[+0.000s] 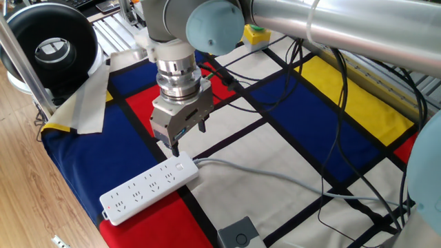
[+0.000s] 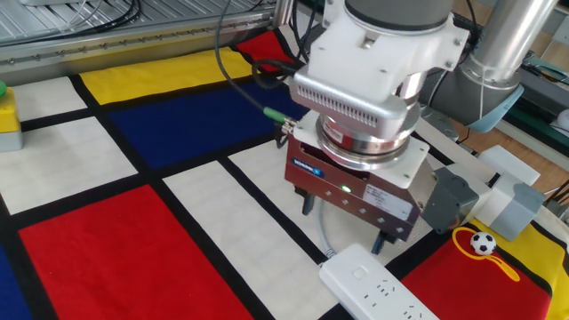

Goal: Turn off the power strip by pressing the button

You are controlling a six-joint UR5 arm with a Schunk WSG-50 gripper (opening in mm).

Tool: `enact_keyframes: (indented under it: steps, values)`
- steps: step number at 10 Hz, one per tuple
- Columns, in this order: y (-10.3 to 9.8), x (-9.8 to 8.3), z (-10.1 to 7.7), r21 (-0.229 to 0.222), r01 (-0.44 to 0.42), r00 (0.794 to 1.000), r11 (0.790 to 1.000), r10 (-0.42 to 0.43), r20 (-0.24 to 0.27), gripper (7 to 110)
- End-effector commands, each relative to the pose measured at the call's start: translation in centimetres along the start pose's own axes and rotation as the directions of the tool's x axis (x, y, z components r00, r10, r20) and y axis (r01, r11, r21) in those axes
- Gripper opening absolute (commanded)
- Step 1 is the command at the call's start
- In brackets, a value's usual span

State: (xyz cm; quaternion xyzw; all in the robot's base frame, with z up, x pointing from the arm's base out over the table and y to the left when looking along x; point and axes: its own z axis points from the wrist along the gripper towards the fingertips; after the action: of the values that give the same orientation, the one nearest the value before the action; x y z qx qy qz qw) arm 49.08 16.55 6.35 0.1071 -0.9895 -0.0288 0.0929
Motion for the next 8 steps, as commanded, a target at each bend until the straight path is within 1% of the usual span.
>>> enact_keyframes:
  steps: [1,2,3,4,5,6,7,8]
  values:
    - [1.3,0.4,-0.6,-0.047,0.110,0.994,0.993,-0.109,0.015,88]
    - [3.6,0.0,-0.8,-0.103,0.102,0.995,0.989,-0.099,0.032,88]
    - [3.3,-0.3,-1.1,-0.081,0.063,0.998,0.995,-0.062,0.023,88]
    - [3.1,-1.0,-1.1,-0.077,0.067,0.998,0.995,-0.065,0.026,88]
    - [3.2,-1.2,-0.8,-0.079,0.079,0.997,0.994,-0.077,0.029,88]
    - [3.6,-1.0,-1.0,-0.085,0.103,0.994,0.991,-0.101,0.033,88]
    - [3.8,-0.3,-1.3,-0.079,0.076,0.997,0.994,-0.073,0.029,88]
    - [3.1,1.2,-1.5,-0.022,0.008,1.000,1.000,-0.008,0.011,88]
